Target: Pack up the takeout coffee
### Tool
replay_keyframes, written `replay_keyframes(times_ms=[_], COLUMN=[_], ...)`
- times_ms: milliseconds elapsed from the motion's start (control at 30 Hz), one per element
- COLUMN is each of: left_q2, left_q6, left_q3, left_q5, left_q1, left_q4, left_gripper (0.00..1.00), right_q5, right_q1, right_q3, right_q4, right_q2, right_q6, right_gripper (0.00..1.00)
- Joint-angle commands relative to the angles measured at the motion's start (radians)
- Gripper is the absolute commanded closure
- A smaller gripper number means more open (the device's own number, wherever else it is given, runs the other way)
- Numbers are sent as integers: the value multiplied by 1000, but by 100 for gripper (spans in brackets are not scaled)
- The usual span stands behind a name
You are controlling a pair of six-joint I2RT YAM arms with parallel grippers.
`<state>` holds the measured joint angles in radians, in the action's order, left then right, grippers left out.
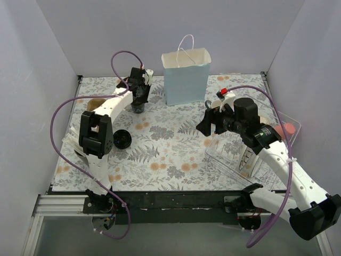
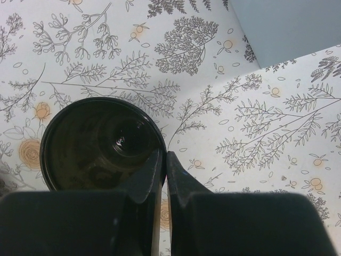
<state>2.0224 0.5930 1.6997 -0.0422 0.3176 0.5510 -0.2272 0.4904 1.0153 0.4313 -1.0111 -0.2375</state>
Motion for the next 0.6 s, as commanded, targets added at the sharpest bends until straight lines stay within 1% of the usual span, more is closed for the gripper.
replay_keyframes(times_ms=[0,233,333,400,433,500,567], left_q2=[-11,-43,-37,-7,-11,-48,-54], left_q6=[22,40,44,63,73,83,97], left_q3=[66,66,55,98,92,69,86], left_q5=[-54,-73,-77,-93,-90,-49,-19], left_q1=[3,5,5,11,15,15,15], left_q4=[66,75,53,114,125,92,105], left_gripper=[100,100,100,100,100,100,100], right_q5=[-6,-12,-14,-14,-15,-14,-11], right_q1=[-6,-4,-4,-6,-4,-6,-4], right_q3=[22,17,13,14,14,19,19], right_q4=[-8,-9,-11,-9,-6,0,0], right_q2=[2,8,11,12,12,16,20], right_q6=[-3,-11,-13,-14,-16,-16,-14], right_gripper=[10,10,11,11,11,11,10])
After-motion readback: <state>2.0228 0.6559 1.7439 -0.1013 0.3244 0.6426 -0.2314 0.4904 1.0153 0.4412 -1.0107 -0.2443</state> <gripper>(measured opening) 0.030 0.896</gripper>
